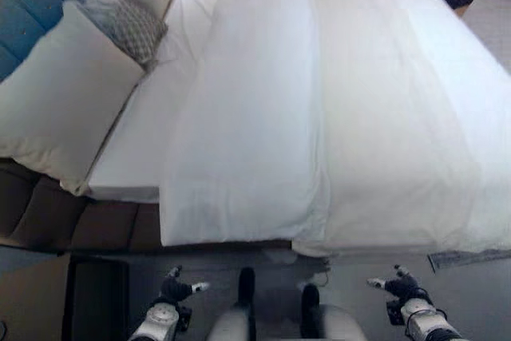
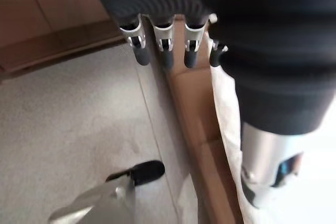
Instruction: Make the bed
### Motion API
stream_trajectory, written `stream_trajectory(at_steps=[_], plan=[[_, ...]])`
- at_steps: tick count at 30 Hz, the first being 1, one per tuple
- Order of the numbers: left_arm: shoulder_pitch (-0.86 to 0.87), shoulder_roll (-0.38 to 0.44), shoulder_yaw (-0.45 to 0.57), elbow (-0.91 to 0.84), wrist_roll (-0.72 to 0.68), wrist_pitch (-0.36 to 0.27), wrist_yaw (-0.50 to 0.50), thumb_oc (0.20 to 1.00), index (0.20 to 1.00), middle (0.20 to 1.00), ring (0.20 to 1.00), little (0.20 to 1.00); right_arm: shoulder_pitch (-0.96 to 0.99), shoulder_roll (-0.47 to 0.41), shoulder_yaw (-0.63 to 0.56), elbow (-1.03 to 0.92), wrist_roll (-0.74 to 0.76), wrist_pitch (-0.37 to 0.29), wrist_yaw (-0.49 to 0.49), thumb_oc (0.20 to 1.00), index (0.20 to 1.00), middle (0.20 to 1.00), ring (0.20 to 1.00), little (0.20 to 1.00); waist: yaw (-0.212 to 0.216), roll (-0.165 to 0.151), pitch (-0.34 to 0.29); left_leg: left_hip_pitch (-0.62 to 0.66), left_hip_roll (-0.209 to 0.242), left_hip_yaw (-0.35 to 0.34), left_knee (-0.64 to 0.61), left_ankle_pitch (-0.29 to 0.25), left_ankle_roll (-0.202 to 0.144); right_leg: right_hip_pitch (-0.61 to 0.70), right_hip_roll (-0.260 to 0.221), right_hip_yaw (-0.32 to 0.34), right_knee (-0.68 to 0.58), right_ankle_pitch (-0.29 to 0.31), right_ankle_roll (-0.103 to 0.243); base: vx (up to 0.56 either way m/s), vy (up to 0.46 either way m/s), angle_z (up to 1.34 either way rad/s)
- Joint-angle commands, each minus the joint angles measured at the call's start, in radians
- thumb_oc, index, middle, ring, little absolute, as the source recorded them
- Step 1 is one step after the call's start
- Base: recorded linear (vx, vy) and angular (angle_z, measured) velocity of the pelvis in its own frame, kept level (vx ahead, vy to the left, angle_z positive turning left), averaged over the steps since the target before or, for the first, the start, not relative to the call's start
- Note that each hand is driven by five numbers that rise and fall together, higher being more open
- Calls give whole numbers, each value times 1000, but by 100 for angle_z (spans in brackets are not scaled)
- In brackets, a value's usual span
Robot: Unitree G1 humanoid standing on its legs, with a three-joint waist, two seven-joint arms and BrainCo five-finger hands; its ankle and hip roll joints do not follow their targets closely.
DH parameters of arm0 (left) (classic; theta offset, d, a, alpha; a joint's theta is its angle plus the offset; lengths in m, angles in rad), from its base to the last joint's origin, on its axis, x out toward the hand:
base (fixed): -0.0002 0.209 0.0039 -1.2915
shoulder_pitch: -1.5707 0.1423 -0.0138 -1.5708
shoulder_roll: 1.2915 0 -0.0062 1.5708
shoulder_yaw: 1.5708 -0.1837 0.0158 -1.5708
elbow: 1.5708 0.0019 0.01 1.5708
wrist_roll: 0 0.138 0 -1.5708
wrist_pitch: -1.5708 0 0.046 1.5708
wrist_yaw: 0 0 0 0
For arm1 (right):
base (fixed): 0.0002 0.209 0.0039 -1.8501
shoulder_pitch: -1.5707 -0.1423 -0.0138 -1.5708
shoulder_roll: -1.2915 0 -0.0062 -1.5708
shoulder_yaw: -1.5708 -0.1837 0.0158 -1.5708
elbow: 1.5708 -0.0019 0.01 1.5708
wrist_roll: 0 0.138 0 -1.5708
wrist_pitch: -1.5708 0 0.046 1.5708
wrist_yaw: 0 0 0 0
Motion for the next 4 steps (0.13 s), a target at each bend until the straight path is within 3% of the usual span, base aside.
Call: stream_trajectory(at_steps=[1, 4], plan=[[-23, -8, -4, 54, 117, 17, -28, 1000, 1000, 1000, 1000, 1000, -29, -2, 81, 42, -143, 39, 39, 1000, 1000, 1000, 1000, 1000, -5, -56, -39, 48, -76, 30, 17, -88, 19, 68, -1, 30, -200, 120, 96, 88, -22, -3], [-2, -26, 4, 83, 123, 30, -44, 1000, 1000, 1000, 1000, 1000, -22, 19, 88, 71, -176, 56, 46, 1000, 1000, 1000, 1000, 1000, 3, -63, -91, 87, -78, 48, 5, -101, 26, 106, 7, 50, -240, 135, 101, 62, -17, -8]])
